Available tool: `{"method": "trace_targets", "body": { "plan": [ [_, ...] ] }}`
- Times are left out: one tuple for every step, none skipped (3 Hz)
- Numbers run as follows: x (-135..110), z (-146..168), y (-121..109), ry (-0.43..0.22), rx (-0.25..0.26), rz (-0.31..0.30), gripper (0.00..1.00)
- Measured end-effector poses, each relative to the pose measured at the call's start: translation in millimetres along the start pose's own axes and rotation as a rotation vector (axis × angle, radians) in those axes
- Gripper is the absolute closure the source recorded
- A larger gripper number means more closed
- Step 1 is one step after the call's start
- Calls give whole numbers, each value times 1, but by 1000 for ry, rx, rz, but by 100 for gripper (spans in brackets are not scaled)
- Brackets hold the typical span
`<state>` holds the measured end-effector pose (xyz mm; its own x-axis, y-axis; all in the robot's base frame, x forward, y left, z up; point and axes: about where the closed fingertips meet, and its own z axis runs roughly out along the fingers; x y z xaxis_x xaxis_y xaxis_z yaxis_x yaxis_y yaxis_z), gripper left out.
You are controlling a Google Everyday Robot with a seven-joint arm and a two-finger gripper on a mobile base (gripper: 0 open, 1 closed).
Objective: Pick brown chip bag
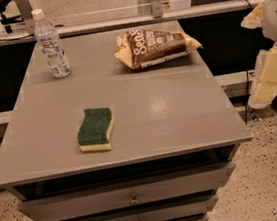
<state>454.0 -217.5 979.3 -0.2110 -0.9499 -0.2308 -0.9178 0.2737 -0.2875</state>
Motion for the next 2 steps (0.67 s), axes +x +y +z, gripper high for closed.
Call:
{"method": "trace_targets", "body": {
  "plan": [
    [-14, 26, -37, -88, 59, 0, 0],
    [-41, 63, -90, -235, 112, 31, 0]
  ]
}}
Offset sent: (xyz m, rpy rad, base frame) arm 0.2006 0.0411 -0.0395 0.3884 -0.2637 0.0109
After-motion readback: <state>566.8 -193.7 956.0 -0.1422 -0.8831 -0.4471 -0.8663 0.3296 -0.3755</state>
